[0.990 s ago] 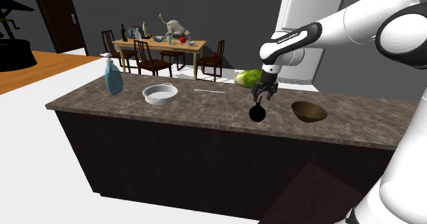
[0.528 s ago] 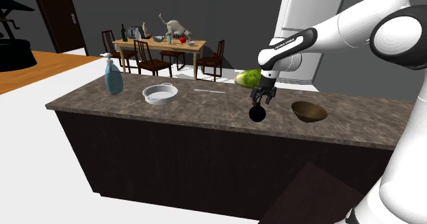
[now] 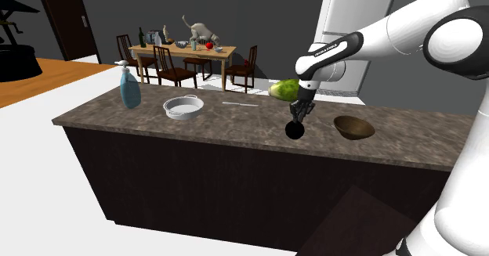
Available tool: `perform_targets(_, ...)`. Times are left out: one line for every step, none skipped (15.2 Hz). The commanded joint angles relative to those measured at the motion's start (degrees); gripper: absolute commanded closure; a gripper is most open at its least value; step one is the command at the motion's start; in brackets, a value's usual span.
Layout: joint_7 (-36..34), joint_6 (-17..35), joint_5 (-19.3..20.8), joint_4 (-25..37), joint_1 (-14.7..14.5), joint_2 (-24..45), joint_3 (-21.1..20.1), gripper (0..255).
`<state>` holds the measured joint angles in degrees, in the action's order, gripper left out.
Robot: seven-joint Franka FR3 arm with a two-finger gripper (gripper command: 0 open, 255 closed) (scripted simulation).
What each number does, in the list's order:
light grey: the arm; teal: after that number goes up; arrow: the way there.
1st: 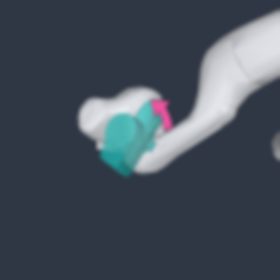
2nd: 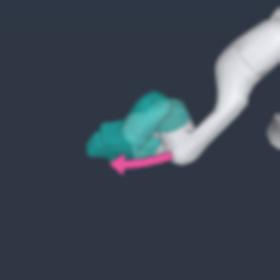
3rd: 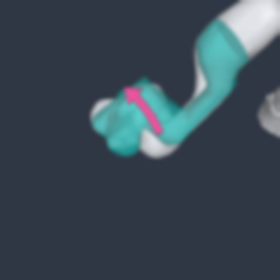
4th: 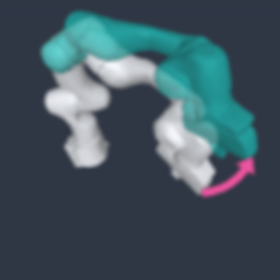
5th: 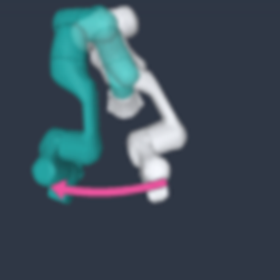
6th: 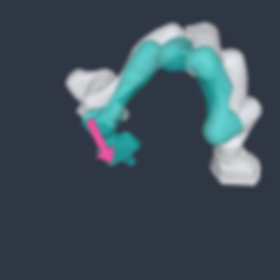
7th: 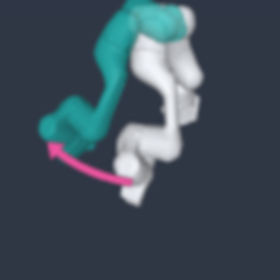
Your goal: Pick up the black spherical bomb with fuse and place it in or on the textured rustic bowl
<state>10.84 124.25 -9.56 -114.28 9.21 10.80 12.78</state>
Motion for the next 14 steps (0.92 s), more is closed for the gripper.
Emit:
perform_targets(0.00,0.00,0.00,-0.01,0.00,0.00,0.00,255)
perform_targets(0.00,-0.01,0.00,0.00,0.00,0.00,-0.01,255)
perform_targets(0.00,0.00,0.00,-0.01,0.00,0.00,0.00,255)
perform_targets(0.01,-0.01,0.00,0.00,0.00,0.01,0.00,255)
perform_targets(0.01,-0.01,0.00,0.00,0.00,0.01,0.00,255)
perform_targets(0.00,0.00,-0.01,0.00,0.00,0.01,-0.01,255)
perform_targets(-0.16,-0.68,0.16,0.33,-0.03,-0.35,0.03,255)
perform_targets(-0.31,-1.36,0.32,0.69,-0.04,-0.70,0.07,255)
perform_targets(-0.46,-2.05,0.47,1.06,-0.06,-1.04,0.10,255)
perform_targets(-0.60,-2.74,0.62,1.43,-0.08,-1.37,0.13,255)
perform_targets(-0.75,-3.43,0.76,1.82,-0.09,-1.69,0.16,255)
perform_targets(-0.89,-4.12,0.90,2.23,-0.10,-2.00,0.18,255)
perform_targets(-1.02,-4.82,1.03,2.64,-0.12,-2.30,0.21,255)
perform_targets(-1.15,-5.52,1.16,3.07,-0.12,-2.59,0.23,255)
